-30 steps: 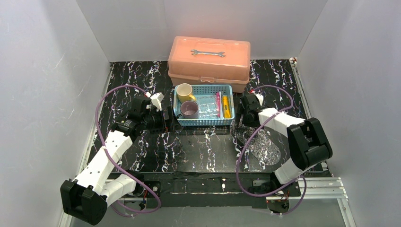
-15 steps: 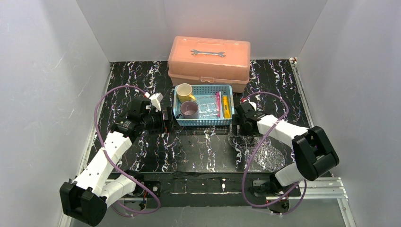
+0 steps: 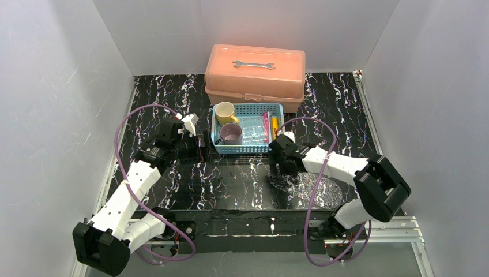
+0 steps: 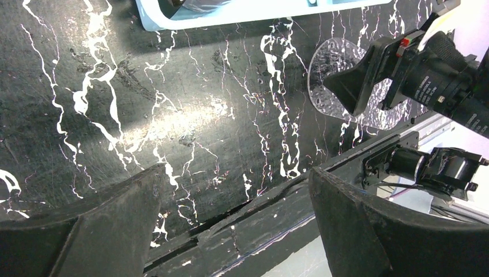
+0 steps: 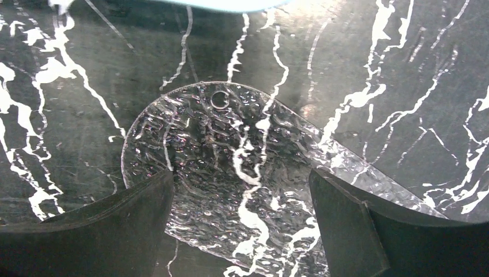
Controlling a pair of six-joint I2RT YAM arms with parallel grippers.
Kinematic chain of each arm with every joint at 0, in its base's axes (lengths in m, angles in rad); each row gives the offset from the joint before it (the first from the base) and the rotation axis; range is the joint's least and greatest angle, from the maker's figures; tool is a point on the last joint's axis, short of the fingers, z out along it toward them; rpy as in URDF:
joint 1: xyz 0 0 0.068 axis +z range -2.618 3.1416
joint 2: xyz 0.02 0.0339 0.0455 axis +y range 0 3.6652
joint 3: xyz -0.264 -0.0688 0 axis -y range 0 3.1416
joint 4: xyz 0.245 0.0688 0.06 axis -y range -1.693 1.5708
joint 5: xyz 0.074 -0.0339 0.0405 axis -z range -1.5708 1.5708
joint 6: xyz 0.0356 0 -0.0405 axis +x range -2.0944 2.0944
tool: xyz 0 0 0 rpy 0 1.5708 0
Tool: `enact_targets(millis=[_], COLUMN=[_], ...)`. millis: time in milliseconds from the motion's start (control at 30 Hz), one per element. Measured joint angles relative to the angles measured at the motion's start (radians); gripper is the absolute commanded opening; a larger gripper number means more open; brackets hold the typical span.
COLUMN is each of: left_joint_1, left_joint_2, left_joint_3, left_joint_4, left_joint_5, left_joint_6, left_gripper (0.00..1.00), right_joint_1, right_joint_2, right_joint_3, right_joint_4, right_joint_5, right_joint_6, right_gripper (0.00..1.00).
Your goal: Prepare toiletry sets of a toothbrush and toothpaste on the tray
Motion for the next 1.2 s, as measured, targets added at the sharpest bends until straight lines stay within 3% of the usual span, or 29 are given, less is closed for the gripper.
enact_targets(millis=[600, 1200], left_joint_1=[0.0, 0.0], left_joint_2=[-0.059, -0.176], left_joint_3=[0.002, 0.004], left_joint_4=[-0.027, -0.054], left_joint_5=[-0.11, -0.3], left_joint_6=[0.004, 0.004], left_gripper=[0.94, 0.96], right_joint_1=[0.274, 0.455], right_joint_2=[0.206, 0.403], right_joint_3=[0.191, 0.409], right_joint_4=[0.05, 0.143], right_joint_5=[0.053, 0.052], right_joint_6=[0.086, -0.035], right_gripper=[0.96, 0.98])
